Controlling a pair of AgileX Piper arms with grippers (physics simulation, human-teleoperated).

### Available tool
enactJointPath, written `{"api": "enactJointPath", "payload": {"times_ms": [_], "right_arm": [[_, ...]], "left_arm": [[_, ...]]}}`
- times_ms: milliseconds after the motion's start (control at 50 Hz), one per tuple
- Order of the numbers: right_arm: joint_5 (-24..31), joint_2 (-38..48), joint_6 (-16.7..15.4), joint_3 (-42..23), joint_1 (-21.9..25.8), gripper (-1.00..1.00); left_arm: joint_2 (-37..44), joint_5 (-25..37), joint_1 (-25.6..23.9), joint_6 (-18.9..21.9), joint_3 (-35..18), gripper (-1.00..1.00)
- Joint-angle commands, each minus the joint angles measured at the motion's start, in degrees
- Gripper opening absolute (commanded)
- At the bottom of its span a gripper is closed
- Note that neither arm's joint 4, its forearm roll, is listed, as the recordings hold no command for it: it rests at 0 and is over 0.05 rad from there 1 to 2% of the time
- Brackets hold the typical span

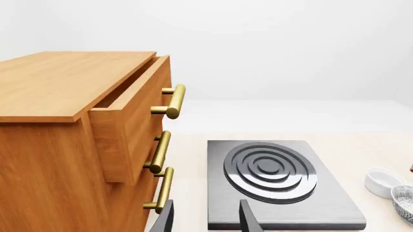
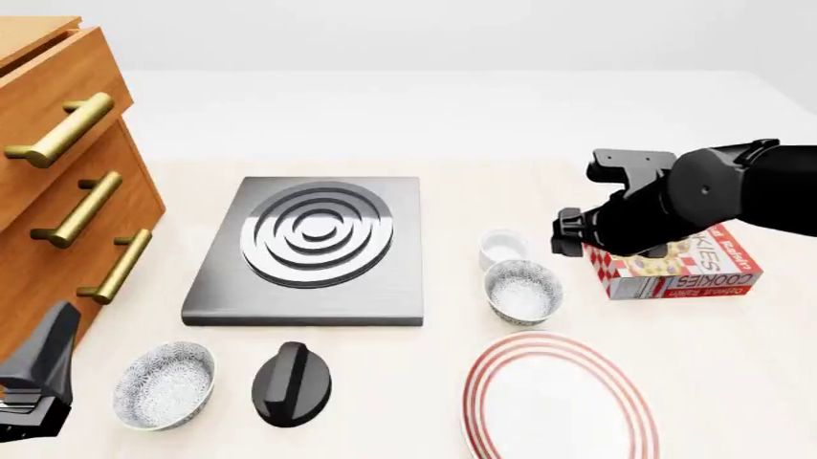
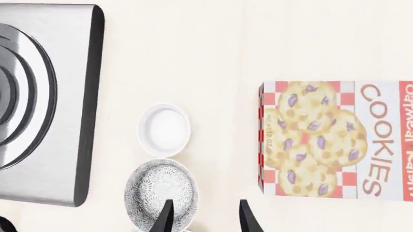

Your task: Pick the akita bowl between the plate and the ramekin and place it on the plate.

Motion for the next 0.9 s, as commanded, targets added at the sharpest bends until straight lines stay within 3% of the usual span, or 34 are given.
{"api": "enactJointPath", "payload": {"times_ms": [20,900], "right_arm": [[-2.8,1.8,0.6,2.0,0.0,1.0],[-7.7,7.2,0.7,4.7,2.0,1.0]], "left_arm": [[0.0,0.0,0.0,0.0,0.0,1.0],[0.0,0.0,0.0,0.0,0.0,1.0]]}}
